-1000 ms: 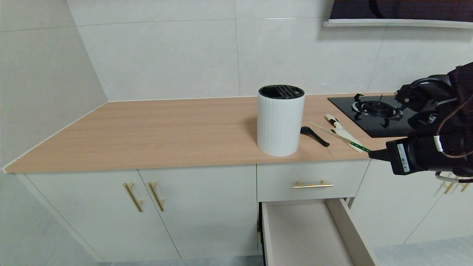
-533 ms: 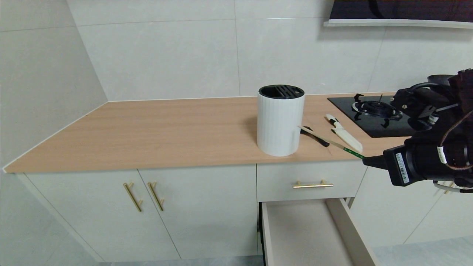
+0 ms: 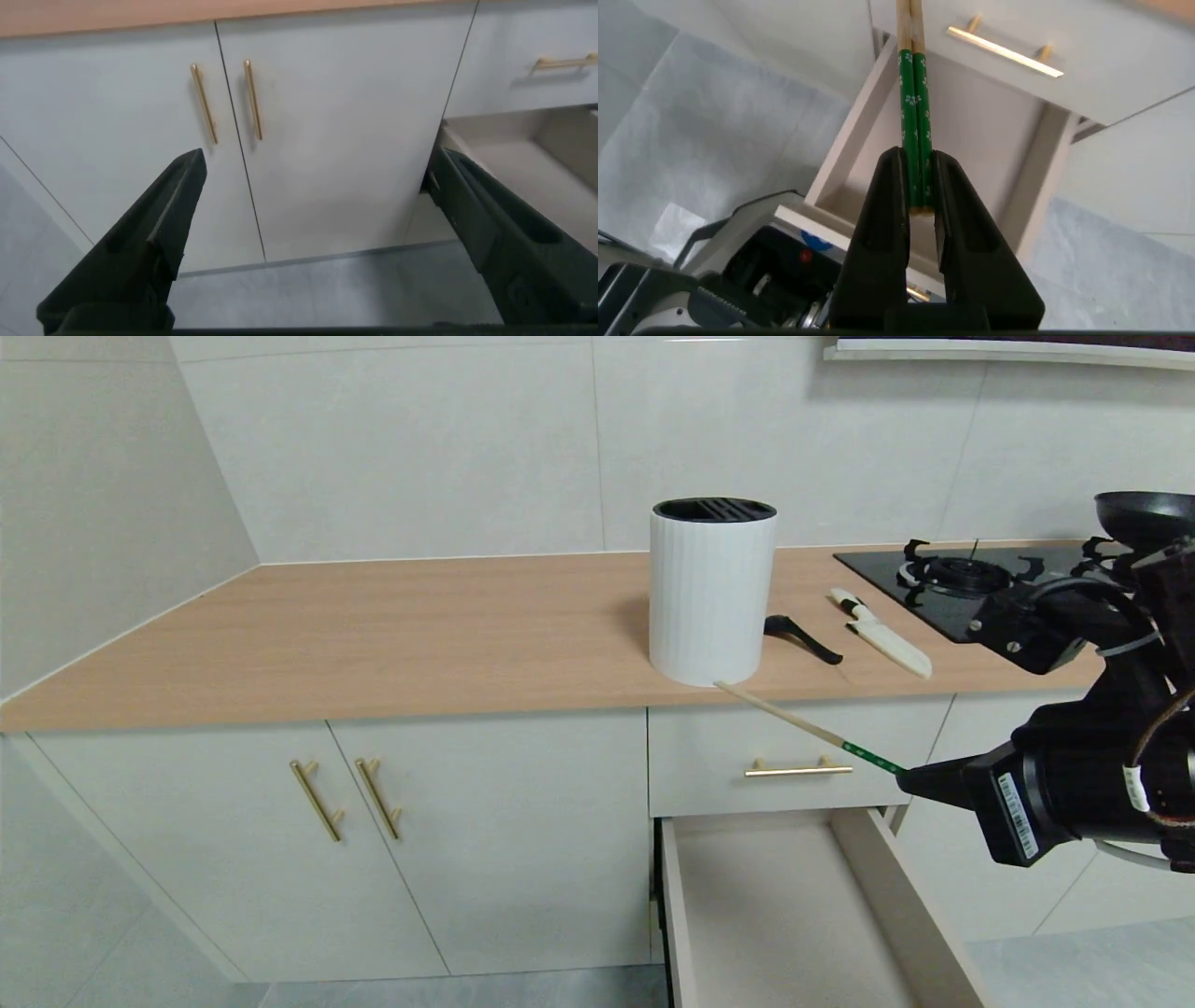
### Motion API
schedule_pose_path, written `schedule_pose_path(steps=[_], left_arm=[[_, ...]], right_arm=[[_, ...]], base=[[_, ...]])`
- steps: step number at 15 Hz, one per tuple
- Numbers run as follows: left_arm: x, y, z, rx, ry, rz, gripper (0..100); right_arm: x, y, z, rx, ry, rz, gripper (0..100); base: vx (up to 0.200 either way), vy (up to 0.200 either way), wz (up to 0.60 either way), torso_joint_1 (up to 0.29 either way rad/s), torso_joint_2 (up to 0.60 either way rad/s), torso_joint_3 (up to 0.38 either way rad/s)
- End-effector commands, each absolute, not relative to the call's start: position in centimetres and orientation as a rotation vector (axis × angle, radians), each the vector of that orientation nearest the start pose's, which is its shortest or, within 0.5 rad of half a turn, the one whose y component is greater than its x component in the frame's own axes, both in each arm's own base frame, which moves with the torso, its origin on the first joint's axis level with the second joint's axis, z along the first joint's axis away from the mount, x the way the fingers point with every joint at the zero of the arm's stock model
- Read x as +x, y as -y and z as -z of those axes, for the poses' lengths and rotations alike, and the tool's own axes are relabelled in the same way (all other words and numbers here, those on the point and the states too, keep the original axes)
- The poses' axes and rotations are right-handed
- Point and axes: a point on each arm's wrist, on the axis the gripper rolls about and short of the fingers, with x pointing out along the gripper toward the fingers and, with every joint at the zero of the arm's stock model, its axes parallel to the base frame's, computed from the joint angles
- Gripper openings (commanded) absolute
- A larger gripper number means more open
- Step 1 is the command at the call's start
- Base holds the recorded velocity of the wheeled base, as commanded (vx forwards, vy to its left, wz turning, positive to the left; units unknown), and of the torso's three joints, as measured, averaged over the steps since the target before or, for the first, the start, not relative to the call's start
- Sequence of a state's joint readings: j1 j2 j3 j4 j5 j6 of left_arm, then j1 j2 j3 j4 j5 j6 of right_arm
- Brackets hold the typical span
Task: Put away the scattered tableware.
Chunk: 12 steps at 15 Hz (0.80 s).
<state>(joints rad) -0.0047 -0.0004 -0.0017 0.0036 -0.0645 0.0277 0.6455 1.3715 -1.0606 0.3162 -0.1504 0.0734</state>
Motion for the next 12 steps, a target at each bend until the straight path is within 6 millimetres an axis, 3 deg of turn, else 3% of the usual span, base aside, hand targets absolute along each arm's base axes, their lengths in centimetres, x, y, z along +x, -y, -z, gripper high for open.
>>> schedule_pose_path(steps=[1, 12], left_arm=[[-2.3, 0.13, -7.54, 0.028, -0.002, 0.069, 100], [-2.3, 0.13, -7.56, 0.028, -0.001, 0.069, 100]], right_arm=[[16.99, -12.83, -25.04, -0.184, -0.607, -0.472, 0], [17.6, -13.47, -24.07, -0.202, -0.646, -0.472, 0]], base=[[0.0, 0.0, 0.0, -0.203, 0.48, 0.281], [0.0, 0.0, 0.0, -0.157, 0.47, 0.302]])
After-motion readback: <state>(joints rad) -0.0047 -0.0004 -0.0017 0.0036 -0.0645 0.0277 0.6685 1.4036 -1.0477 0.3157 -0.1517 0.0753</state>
